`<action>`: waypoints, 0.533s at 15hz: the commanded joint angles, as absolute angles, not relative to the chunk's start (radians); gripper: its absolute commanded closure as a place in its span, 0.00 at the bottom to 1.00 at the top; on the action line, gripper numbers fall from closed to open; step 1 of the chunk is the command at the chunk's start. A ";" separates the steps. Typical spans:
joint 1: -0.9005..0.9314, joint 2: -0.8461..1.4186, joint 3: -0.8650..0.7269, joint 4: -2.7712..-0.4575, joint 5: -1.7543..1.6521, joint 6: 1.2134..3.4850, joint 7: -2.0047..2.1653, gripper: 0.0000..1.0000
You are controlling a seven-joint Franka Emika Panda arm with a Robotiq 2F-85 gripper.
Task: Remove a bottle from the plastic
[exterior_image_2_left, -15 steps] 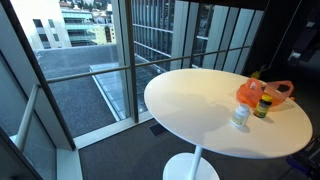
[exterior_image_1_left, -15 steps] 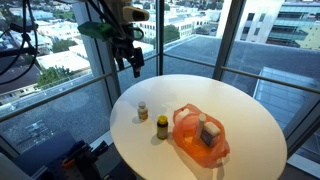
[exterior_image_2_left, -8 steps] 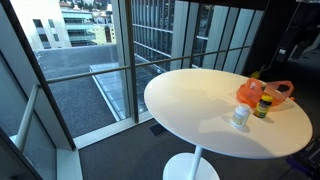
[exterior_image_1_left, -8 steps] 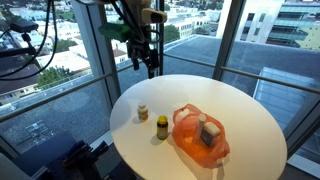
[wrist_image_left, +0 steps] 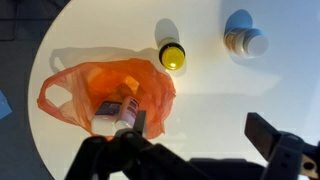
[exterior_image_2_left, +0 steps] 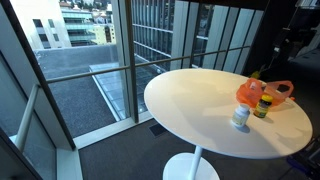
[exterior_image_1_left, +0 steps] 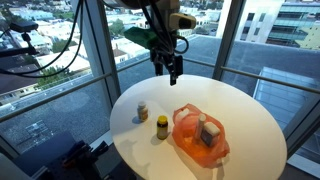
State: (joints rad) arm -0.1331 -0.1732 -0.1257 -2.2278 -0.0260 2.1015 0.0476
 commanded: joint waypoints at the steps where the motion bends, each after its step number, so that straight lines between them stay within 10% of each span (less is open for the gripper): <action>1: -0.148 -0.090 -0.149 -2.144 -0.019 2.111 0.030 0.00; 8: -0.170 -0.001 -0.178 -2.064 -0.011 2.105 0.018 0.00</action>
